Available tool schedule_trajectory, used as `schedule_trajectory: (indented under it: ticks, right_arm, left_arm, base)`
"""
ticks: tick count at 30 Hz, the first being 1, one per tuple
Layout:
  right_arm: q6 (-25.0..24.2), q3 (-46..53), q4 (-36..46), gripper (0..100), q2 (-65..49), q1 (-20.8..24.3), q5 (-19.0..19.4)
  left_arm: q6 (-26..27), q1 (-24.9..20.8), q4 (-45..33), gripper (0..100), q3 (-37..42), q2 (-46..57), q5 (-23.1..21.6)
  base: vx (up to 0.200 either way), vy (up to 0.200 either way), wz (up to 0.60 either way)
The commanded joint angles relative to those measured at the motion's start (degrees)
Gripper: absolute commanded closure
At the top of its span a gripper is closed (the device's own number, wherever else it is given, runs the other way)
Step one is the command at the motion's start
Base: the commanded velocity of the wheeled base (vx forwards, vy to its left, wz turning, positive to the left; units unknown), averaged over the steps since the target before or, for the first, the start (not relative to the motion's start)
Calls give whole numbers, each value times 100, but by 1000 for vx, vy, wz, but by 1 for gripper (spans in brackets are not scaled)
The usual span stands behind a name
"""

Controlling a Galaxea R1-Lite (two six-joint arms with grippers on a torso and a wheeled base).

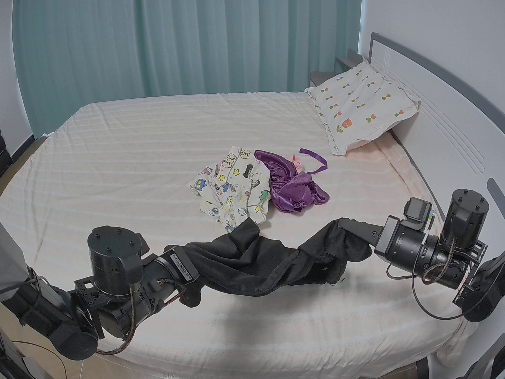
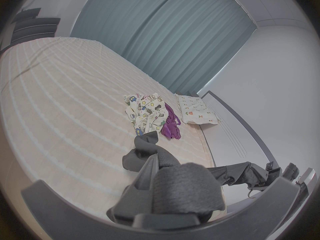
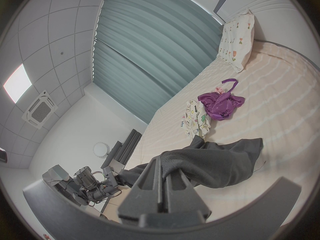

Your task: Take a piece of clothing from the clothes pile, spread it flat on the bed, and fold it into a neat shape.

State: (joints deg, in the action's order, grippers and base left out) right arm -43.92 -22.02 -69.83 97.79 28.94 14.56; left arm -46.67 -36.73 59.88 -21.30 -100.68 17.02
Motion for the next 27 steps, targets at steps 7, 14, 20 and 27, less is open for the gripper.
schedule_trajectory:
  ticks: [7,14,20,27]
  right_arm:
    - [15,-13,-5,100,21,42,-128]
    - [33,-48,-13,100,-23,50,-234]
    - [42,-57,-57,100,-32,173,-401]
    - [94,-4,-426,100,-23,244,-541]
  left_arm:
    - [0,105,-3,100,-32,49,12]
    - [35,280,-3,100,-68,242,3]
    - [52,280,-11,100,-68,330,3]
    - [114,298,-29,100,-59,339,3]
  base:
    - [0,200,0]
    - [0,200,0]
    - [0,200,0]
    - [0,200,0]
